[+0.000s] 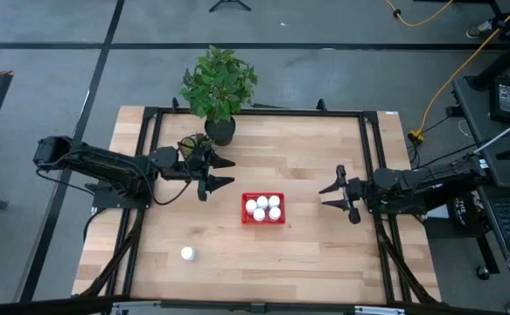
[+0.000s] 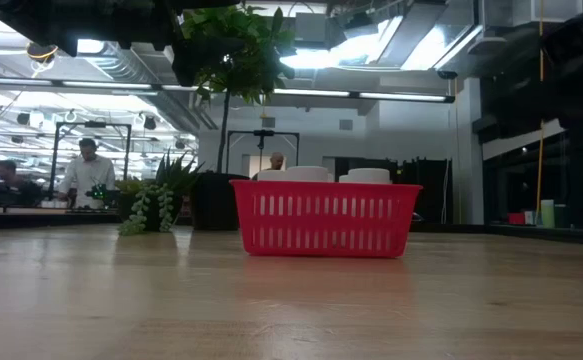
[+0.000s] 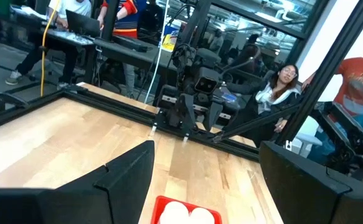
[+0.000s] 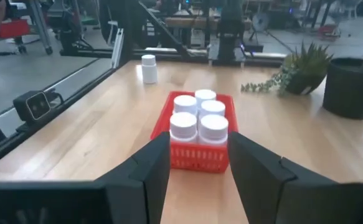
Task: Pick and place pill bottles into a basket
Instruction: Put the white pill bottle into the red bin
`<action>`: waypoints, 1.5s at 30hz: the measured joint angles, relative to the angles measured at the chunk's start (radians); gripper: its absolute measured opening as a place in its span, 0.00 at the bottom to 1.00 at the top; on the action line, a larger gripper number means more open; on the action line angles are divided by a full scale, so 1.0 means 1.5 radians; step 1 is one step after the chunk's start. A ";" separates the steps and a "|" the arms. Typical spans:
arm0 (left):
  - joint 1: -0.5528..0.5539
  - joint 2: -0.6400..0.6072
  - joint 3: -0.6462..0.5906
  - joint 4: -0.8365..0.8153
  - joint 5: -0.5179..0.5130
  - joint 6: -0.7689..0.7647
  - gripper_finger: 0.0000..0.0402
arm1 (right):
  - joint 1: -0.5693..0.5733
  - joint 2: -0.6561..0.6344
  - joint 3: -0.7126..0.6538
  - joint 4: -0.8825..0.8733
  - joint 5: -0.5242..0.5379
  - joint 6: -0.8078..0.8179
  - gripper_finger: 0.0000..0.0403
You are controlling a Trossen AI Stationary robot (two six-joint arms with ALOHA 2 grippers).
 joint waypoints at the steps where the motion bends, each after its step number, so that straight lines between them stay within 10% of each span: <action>1: 0.000 0.000 0.000 0.000 0.000 0.000 0.70 | 0.000 0.000 0.000 0.002 0.001 -0.006 0.40; 45: -0.015 -0.001 0.000 -0.010 -0.038 0.022 0.70 | -0.066 -0.206 0.001 0.022 0.018 0.014 0.40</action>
